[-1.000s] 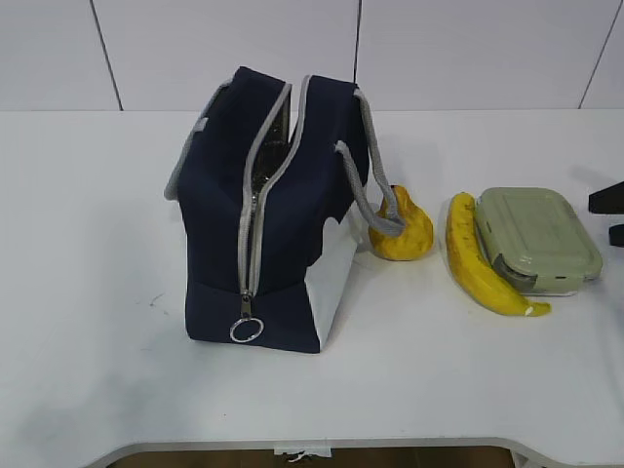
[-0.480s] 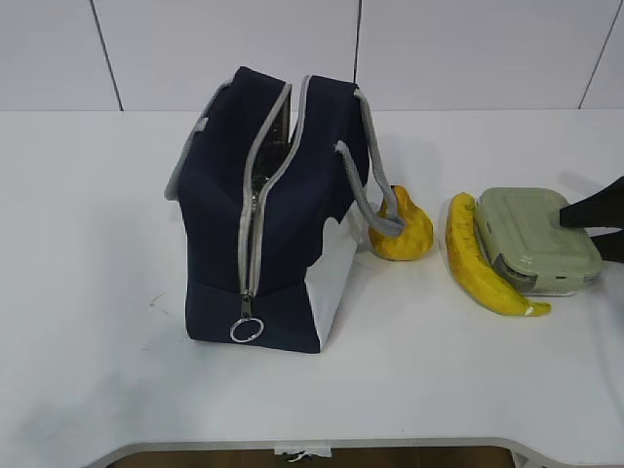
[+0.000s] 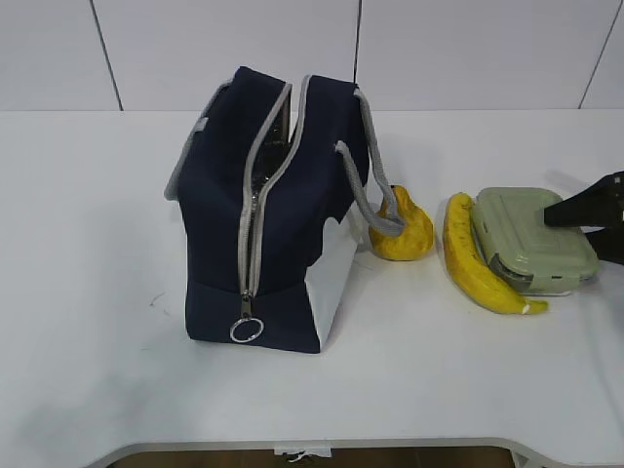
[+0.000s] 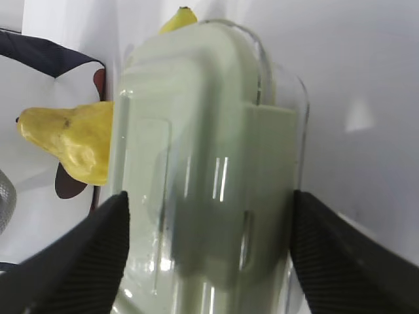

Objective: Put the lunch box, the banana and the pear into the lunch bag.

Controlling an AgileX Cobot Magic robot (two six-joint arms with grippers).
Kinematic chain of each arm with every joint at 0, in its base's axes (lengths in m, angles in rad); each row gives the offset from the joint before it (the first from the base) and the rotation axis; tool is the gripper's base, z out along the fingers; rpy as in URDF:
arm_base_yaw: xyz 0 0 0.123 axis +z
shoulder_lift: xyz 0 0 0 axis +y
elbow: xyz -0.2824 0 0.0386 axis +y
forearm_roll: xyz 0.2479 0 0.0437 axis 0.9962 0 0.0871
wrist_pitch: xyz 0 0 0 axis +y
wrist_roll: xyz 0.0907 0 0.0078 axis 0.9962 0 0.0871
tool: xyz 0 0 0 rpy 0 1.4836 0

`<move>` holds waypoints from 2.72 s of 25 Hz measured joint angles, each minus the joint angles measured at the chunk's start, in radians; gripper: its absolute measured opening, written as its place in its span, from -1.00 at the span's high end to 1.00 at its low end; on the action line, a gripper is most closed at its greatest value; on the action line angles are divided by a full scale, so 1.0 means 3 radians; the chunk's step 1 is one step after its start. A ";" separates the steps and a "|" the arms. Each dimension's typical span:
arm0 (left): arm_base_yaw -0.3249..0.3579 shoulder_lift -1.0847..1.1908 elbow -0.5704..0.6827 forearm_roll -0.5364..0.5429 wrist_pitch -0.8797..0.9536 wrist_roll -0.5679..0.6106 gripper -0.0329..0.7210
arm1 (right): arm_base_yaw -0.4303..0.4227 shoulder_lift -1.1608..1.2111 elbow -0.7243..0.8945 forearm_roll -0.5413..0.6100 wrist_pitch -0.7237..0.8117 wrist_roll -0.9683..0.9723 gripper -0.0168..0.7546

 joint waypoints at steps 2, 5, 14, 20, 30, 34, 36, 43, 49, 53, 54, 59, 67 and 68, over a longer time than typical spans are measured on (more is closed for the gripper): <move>0.0000 0.0000 0.0000 0.0000 0.0000 0.0000 0.28 | 0.0002 0.0007 0.0000 0.0020 0.0000 0.0000 -0.55; 0.0000 0.0000 0.0000 0.0000 0.0000 0.0000 0.28 | 0.0002 0.0009 0.0000 0.0030 0.0000 0.0000 -0.55; 0.0000 0.0000 0.0000 0.0000 0.0000 0.0000 0.28 | 0.0002 0.0009 0.0000 0.0042 -0.0006 0.0000 -0.55; 0.0000 0.0000 0.0000 0.0000 0.0000 0.0000 0.28 | 0.0008 0.0009 0.0000 0.0046 -0.0006 -0.0013 -0.55; 0.0000 0.0000 0.0000 0.0000 0.0000 0.0000 0.28 | 0.0015 0.0009 0.0000 0.0048 -0.0019 -0.0020 -0.55; 0.0000 0.0000 0.0000 0.0000 0.0000 0.0000 0.28 | 0.0015 0.0015 0.0000 0.0048 -0.0025 -0.0020 -0.45; 0.0000 0.0000 0.0000 0.0000 0.0000 0.0000 0.28 | 0.0015 0.0014 0.0000 0.0048 -0.0031 -0.0020 -0.37; 0.0000 0.0000 0.0000 0.0000 0.0000 0.0000 0.28 | 0.0015 0.0014 0.0000 0.0048 -0.0051 -0.0032 -0.20; 0.0000 0.0000 0.0000 0.0000 0.0000 0.0000 0.28 | 0.0015 0.0014 0.0000 0.0077 -0.0043 -0.0032 -0.11; 0.0000 0.0000 0.0000 0.0000 0.0000 0.0000 0.28 | 0.0015 0.0014 0.0000 0.0077 -0.0031 -0.0032 -0.07; 0.0000 0.0000 0.0000 0.0000 0.0000 0.0000 0.28 | 0.0015 0.0014 0.0000 0.0077 -0.0031 -0.0032 -0.06; 0.0000 0.0000 0.0000 0.0000 0.0000 0.0000 0.28 | 0.0015 0.0014 0.0000 0.0090 -0.0031 -0.0032 -0.06; 0.0000 0.0000 0.0000 -0.0006 0.0000 0.0000 0.28 | 0.0015 -0.0002 0.0000 0.0079 -0.0076 0.0171 -0.05; 0.0000 0.0000 0.0000 -0.0006 0.0000 0.0000 0.28 | 0.0015 -0.0020 0.0000 0.0072 -0.0084 0.0200 -0.05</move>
